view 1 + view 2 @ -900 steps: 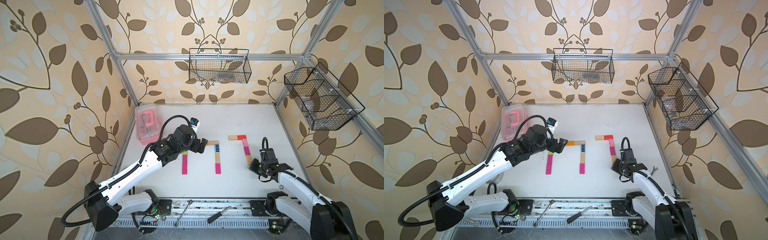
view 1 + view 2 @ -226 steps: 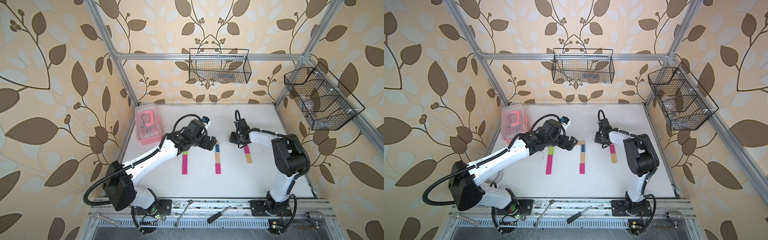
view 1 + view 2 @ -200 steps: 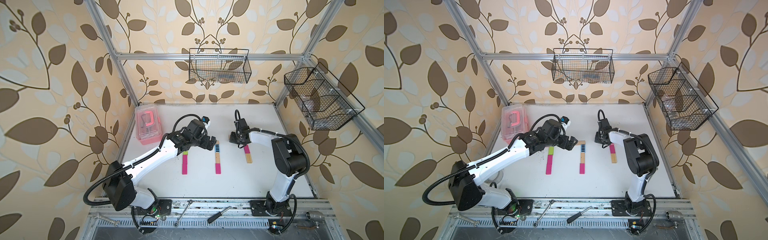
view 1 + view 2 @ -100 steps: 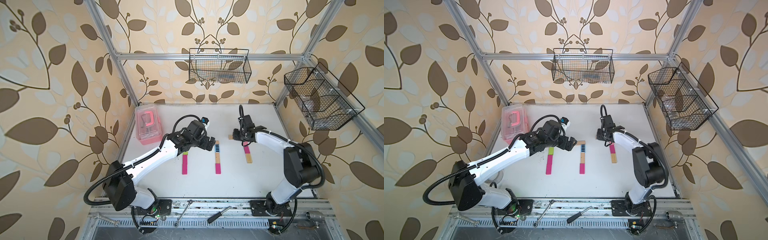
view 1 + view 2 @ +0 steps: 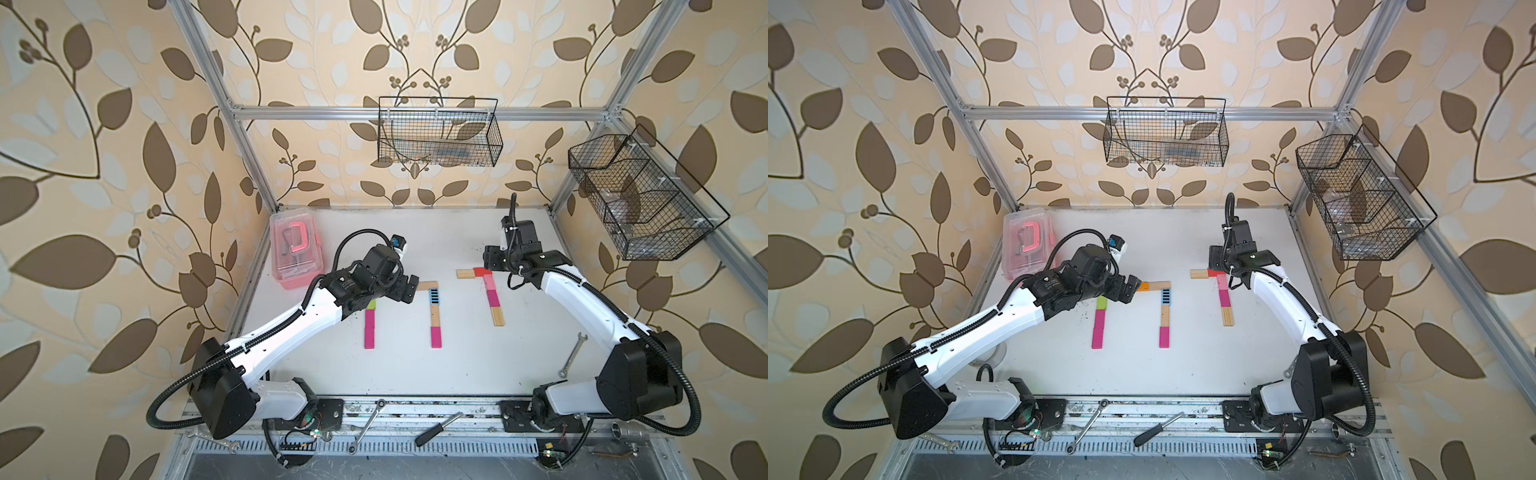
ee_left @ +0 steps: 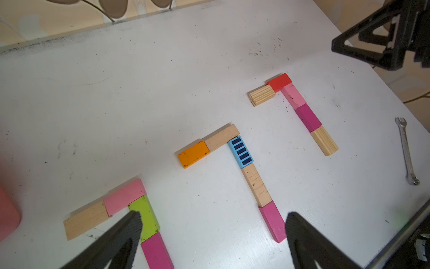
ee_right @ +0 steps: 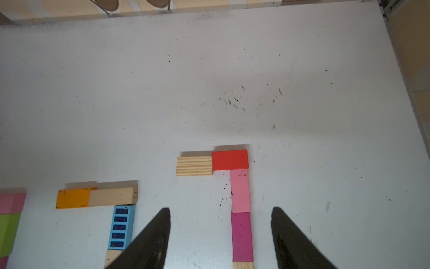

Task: Assemble the number 7 with building blocks
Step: Adjust the building block at the center of the board.

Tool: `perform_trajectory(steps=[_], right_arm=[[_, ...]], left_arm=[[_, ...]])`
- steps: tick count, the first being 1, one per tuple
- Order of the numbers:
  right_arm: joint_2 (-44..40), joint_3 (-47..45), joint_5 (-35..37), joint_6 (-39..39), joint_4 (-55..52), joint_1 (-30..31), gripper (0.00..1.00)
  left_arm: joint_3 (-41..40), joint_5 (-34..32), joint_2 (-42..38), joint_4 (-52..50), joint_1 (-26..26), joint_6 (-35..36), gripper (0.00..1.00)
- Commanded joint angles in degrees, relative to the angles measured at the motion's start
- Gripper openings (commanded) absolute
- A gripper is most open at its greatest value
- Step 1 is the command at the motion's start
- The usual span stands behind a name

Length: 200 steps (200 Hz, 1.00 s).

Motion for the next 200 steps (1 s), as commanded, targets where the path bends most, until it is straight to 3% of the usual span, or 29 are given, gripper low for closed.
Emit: perform_trajectory(steps=[1, 39, 91, 139, 200], right_arm=[[2.58, -2.30, -2.90, -0.76, -0.17, 1.18, 0.65], [8.53, -3.74, -5.66, 1.12, 3.54, 1.64, 0.38], [17.14, -3.88, -4.90, 2.93, 8.37, 2.53, 0.10], [21.96, -2.47, -4.94, 3.60, 10.25, 2.01, 0.01], [23.60, -2.14, -5.20, 3.63, 10.82, 1.74, 0.00]], left_arm=[[-0.42, -3.05, -2.07, -1.50, 0.60, 0.92, 0.99], [-0.55, -3.81, -2.96, -2.19, 0.60, 1.09, 0.99], [-0.68, -4.00, -3.14, -2.15, 0.60, 1.45, 0.99], [-1.00, -4.41, -3.47, -1.86, 0.60, 1.71, 0.99], [-0.81, -4.28, -2.83, -1.61, 0.58, 1.88, 0.99]])
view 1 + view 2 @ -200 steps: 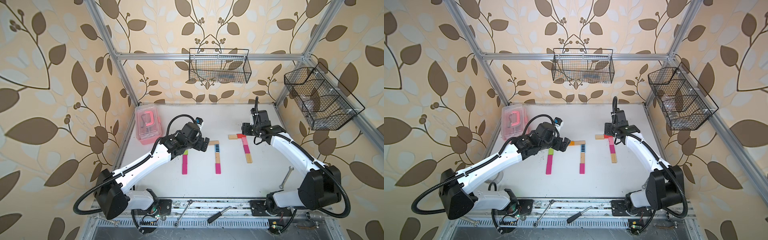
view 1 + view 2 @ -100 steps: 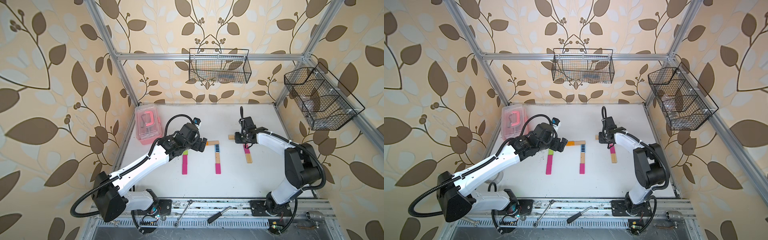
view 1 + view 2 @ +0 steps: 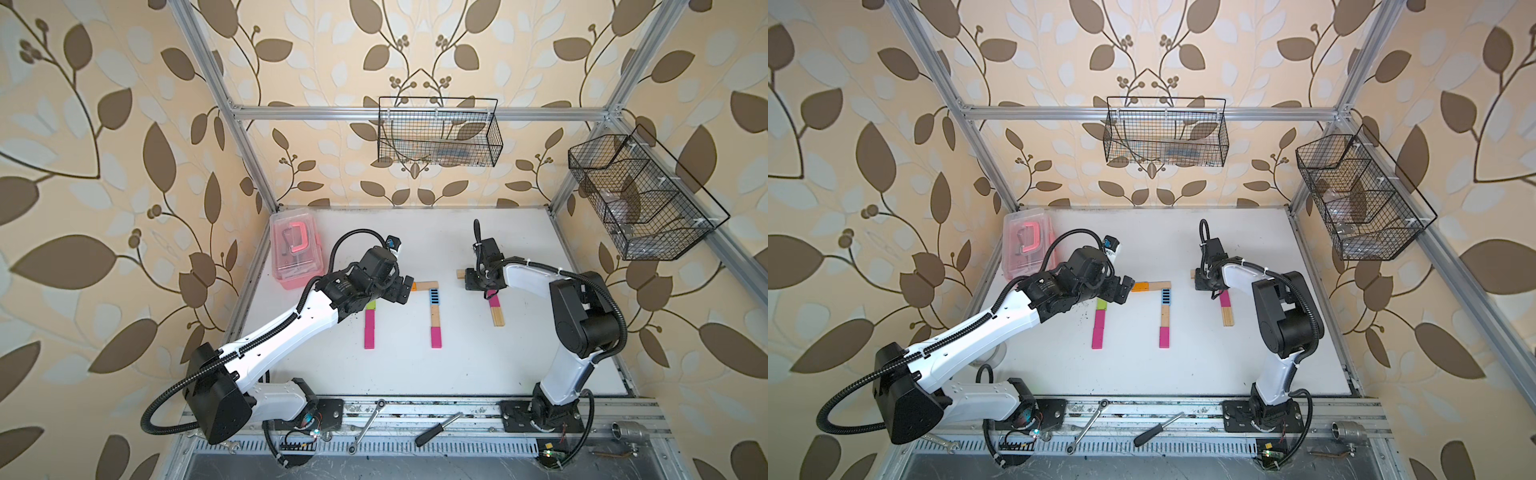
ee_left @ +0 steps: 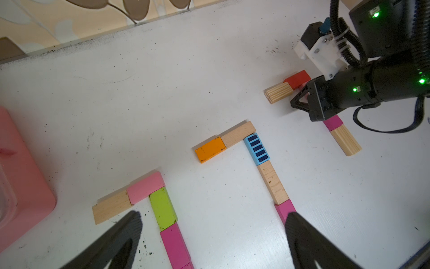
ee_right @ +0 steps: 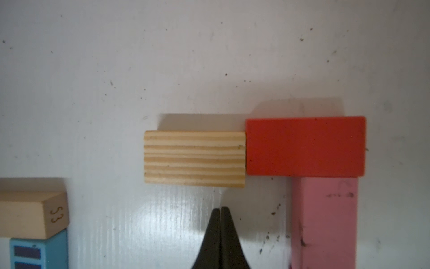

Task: Assemble the number 7 with building blocks
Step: Adjust the building block at the center of the board.

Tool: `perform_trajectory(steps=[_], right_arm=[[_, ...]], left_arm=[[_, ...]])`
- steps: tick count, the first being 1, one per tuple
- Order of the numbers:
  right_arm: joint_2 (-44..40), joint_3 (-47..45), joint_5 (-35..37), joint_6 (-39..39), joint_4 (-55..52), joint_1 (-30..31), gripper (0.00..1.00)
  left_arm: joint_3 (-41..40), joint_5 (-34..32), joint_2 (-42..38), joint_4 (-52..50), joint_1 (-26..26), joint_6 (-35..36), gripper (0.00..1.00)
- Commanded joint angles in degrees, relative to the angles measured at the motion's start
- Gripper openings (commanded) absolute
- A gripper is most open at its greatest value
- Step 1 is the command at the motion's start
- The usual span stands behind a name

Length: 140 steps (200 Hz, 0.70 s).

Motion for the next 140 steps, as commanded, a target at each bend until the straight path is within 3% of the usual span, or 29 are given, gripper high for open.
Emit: perform_trajectory(steps=[1, 140], right_arm=[[0.95, 1.00, -0.48, 0.17, 0.81, -0.30, 0.00], [4.51, 3.61, -1.02, -0.23, 0.59, -1.20, 0.01]], left_arm=[[-0.27, -1.01, -1.58, 0.62, 0.57, 1.12, 0.99], [-0.36, -0.94, -1.52, 0.55, 0.58, 1.04, 0.99]])
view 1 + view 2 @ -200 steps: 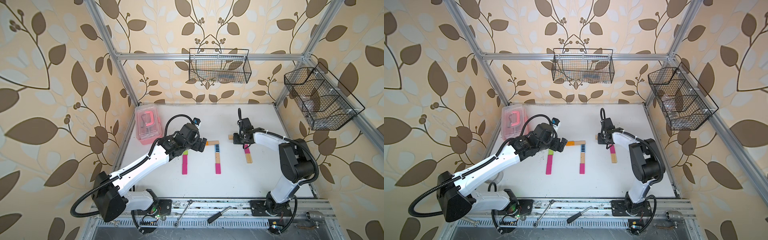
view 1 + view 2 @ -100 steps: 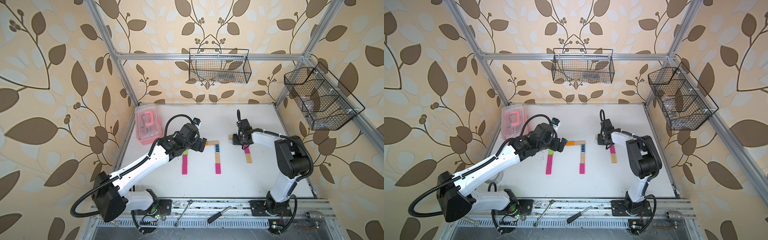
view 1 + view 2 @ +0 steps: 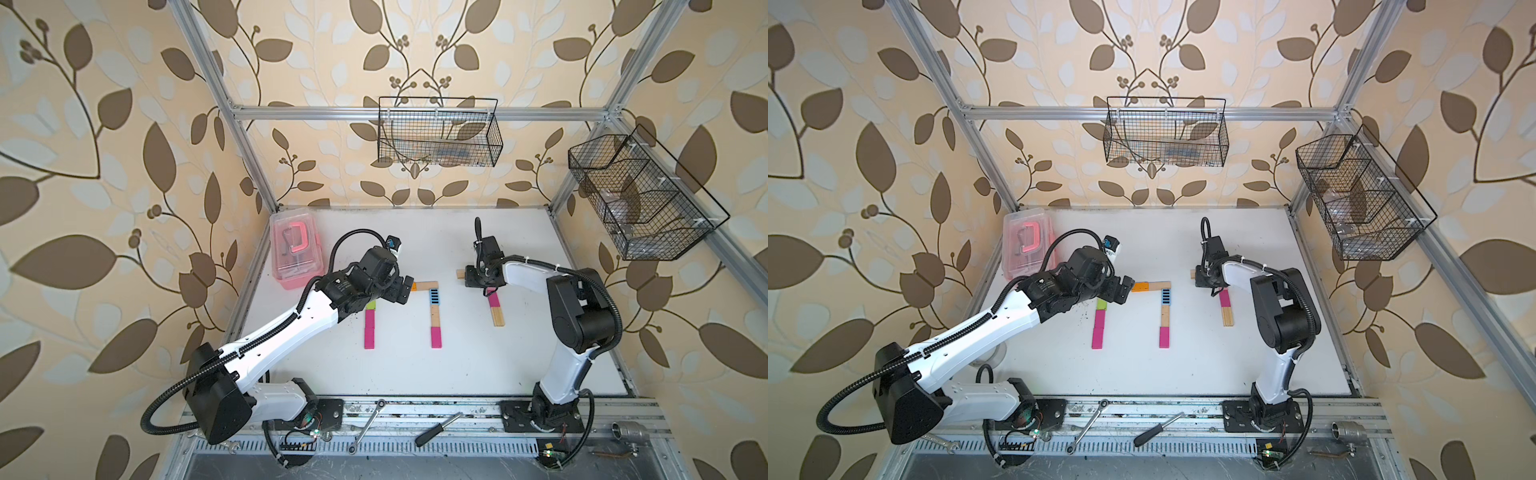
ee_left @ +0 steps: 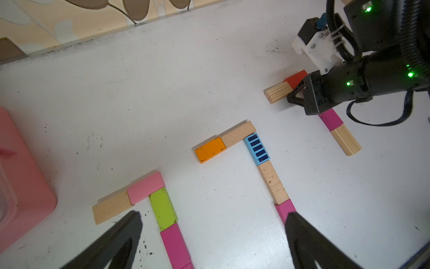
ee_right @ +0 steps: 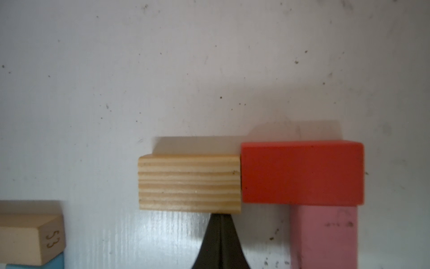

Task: Assemble the number 7 with building blocks
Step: Adjust the building block at the center of the board, then reset both arms

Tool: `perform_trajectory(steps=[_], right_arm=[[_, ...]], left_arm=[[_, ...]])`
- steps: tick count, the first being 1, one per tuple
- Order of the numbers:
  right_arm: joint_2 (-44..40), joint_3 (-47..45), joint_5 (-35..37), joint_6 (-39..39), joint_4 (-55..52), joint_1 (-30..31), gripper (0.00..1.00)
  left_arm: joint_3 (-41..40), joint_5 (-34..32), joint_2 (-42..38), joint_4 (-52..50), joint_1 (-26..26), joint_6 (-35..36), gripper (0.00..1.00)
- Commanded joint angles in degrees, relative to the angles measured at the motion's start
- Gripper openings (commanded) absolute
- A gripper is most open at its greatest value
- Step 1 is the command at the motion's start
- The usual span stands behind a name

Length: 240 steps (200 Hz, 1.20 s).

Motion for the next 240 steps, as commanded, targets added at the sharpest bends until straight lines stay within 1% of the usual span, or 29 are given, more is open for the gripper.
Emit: perform_trajectory(steps=[1, 63, 79, 84, 113, 124, 133, 134, 140, 152, 162, 173, 182, 193, 202, 208, 220, 229, 240], right_arm=[[2.05, 1.61, -0.60, -0.36, -1.17, -0.25, 0.01], [2.03, 1.75, -0.88, -0.53, -1.12, -0.20, 0.02], [0.49, 1.64, -2.19, -1.18, -1.21, 0.00, 0.02], [-0.62, 1.49, -2.50, -1.46, -1.26, 0.17, 0.03], [-9.59, 0.37, -1.36, -3.35, -2.78, 0.44, 0.22], [-12.76, -0.47, -0.84, -4.95, -3.41, 0.08, 0.34], [-15.52, -1.41, -0.06, -6.26, -3.65, -0.64, 0.48], [-15.52, -1.41, -0.06, -6.26, -3.65, -0.64, 0.48], [-17.52, -2.32, 0.53, -7.20, -3.62, -1.31, 0.58], [-21.46, -4.57, 1.75, -9.25, -2.79, -2.97, 0.75], [-24.64, -6.62, 2.56, -10.52, -1.82, -4.74, 0.84], [-27.95, -9.25, 2.36, -12.07, -0.27, -6.88, 0.91], [-30.45, -11.59, 2.61, -12.71, 1.28, -8.72, 0.94], [-33.23, -14.39, 3.61, -13.30, 3.32, -10.32, 0.96], [-35.33, -16.75, 4.81, -13.35, 5.34, -11.55, 0.97], [-36.47, -18.13, 5.85, -13.65, 6.67, -12.47, 1.00], [-38.12, -20.14, 8.21, -13.53, 8.23, -14.40, 1.00], [-39.19, -21.44, 8.48, -13.05, 9.55, -16.19, 1.00], [-40.42, -22.93, 6.34, -12.71, 11.28, -18.83, 1.00]], left_arm=[[-0.40, -0.94, -1.51, 0.52, 0.58, 0.93, 0.99], [-0.49, -1.01, -1.68, 0.59, 0.58, 0.92, 0.99], [-0.46, -1.32, -1.49, 0.64, 0.58, 0.92, 0.99], [-0.44, -1.47, -1.41, 0.62, 0.58, 0.86, 0.99], [-0.59, -2.92, -1.01, 0.52, 0.58, 0.59, 0.99], [-1.08, -4.76, -1.17, 0.80, 0.58, 0.41, 0.99], [-1.69, -6.82, -1.60, 1.17, 0.58, 0.40, 0.99], [-1.77, -7.08, -1.63, 1.23, 0.58, 0.40, 0.99], [-2.06, -8.58, -1.95, 1.29, 0.58, 0.41, 0.99], [-3.75, -12.58, -2.95, 2.40, 0.58, 0.80, 0.99], [-6.00, -16.35, -4.02, 4.37, 0.58, 1.78, 0.99], [-8.73, -20.70, -5.18, 6.18, 0.58, 3.28, 0.99], [-11.10, -24.92, -6.31, 8.07, 0.58, 4.75, 0.99], [-14.95, -29.77, -7.96, 10.99, 0.58, 7.25, 0.99], [-18.45, -33.80, -9.43, 15.10, 0.66, 9.35, 0.99], [-20.91, -36.86, -10.31, 18.21, 0.67, 10.82, 0.99], [-25.32, -42.01, -11.77, 24.11, 1.42, 12.83, 0.99], [-28.05, -45.03, -12.44, 27.73, 2.80, 13.31, 0.99], [-30.10, -46.61, -12.66, 30.15, 4.88, 13.40, 0.99]])
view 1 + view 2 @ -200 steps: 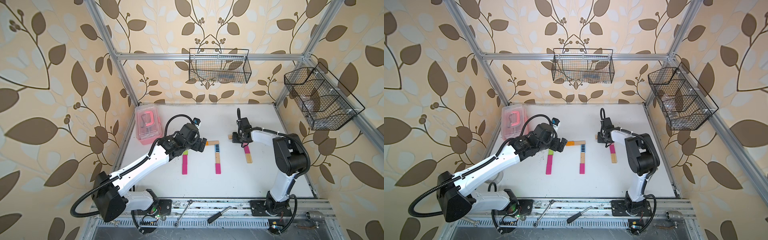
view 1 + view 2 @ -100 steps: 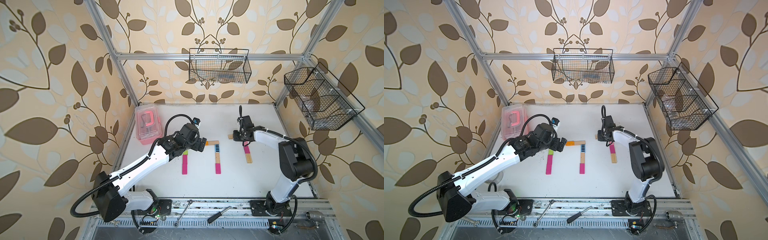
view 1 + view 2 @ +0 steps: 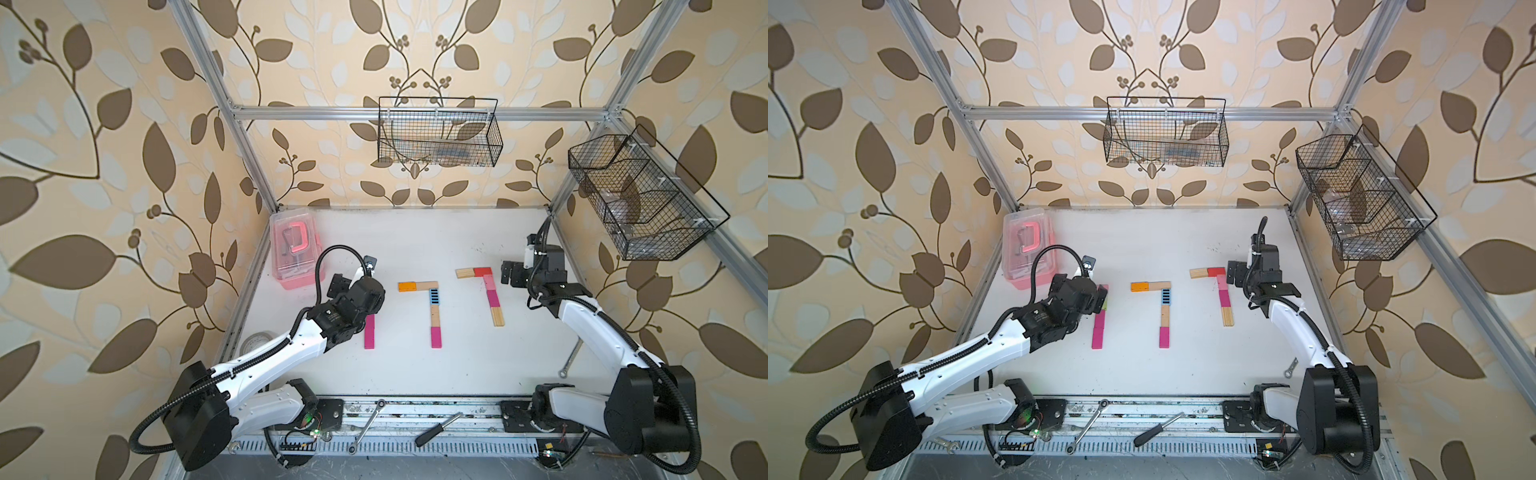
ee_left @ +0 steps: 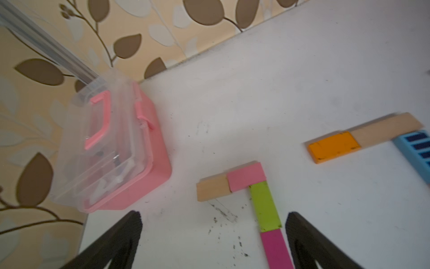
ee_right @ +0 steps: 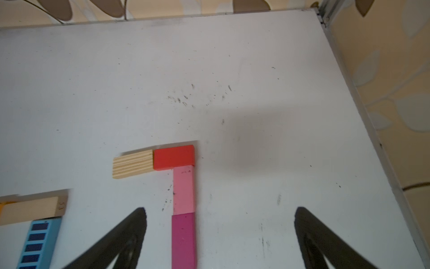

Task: Assemble the number 7 with building blocks
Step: Reset both arms

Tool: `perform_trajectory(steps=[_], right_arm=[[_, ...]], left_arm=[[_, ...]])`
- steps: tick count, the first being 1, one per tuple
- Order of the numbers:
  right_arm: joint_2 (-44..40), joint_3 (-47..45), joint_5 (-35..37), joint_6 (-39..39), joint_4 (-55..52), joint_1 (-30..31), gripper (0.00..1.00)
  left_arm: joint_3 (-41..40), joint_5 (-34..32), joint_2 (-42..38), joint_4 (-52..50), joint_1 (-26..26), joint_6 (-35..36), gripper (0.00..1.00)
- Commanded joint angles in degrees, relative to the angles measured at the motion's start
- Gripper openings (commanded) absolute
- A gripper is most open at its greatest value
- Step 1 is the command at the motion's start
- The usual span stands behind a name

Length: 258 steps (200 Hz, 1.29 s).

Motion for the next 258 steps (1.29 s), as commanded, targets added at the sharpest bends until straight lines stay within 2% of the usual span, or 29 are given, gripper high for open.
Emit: perform_trajectory(steps=[1, 24, 56, 86, 106, 115, 133, 153, 159, 172, 196, 211, 222, 239, 258], right_arm=[[-2.70, -2.59, 1.10, -1.01, 5.88, -4.06, 1.00], [-5.76, -7.38, 1.14, -2.40, 12.85, -5.25, 1.00], [-8.93, -14.44, 0.41, -4.35, 24.42, -4.98, 1.00], [-5.66, -17.17, -1.03, -4.46, 32.00, -4.51, 1.00], [-2.41, -19.71, -2.20, -4.27, 38.93, -4.28, 1.00], [-1.35, -18.39, -1.32, -4.40, 36.98, -3.80, 1.00], [0.19, -16.62, 1.54, -5.63, 35.36, -2.23, 1.00], [1.04, -21.40, 9.20, -8.14, 42.95, 0.91, 1.00], [1.04, -23.15, 10.43, -8.45, 45.73, 1.56, 1.00], [-0.89, -24.01, 11.56, -8.64, 45.64, 2.21, 1.00], [-2.37, -27.03, 12.41, -7.49, 49.58, 1.29, 1.00], [-3.53, -29.58, 12.56, -6.81, 52.16, 1.70, 1.00], [-4.30, -30.67, 10.97, -6.60, 52.94, 2.10, 1.00], [-4.98, -30.74, 9.64, -5.51, 51.97, 2.32, 1.00], [-6.41, -32.01, 7.69, -3.92, 53.30, 0.65, 1.00]], left_arm=[[-4.07, -12.89, -1.79, 12.21, 3.40, 3.76, 0.99], [-7.24, -13.62, 0.13, 18.13, 6.98, 4.58, 0.99], [-8.25, -5.12, 5.75, 22.20, 17.04, 1.14, 0.99], [-9.46, 0.33, 12.76, 29.41, 23.60, 0.85, 0.99], [-11.41, 1.62, 17.51, 39.05, 24.53, 3.58, 0.99], [-10.36, 1.53, 18.21, 38.20, 24.65, 3.57, 0.99], [-12.38, 2.79, 19.34, 46.43, 25.15, 6.02, 0.99], [-15.05, 11.66, 21.63, 54.08, 26.91, 6.21, 0.99], [-14.96, 11.32, 23.19, 56.05, 27.33, 6.49, 0.99], [-13.82, 13.11, 22.37, 51.72, 28.42, 4.93, 0.99], [-14.49, 20.72, 21.86, 51.81, 33.18, 2.04, 0.99], [-18.80, 25.13, 22.25, 58.84, 36.21, -0.34, 0.99], [-20.84, 26.90, 26.13, 68.34, 36.58, 1.76, 0.99], [-17.83, 27.46, 23.09, 57.22, 36.73, 0.33, 0.99], [-17.70, 28.37, 24.36, 59.21, 37.46, 0.49, 0.99]])
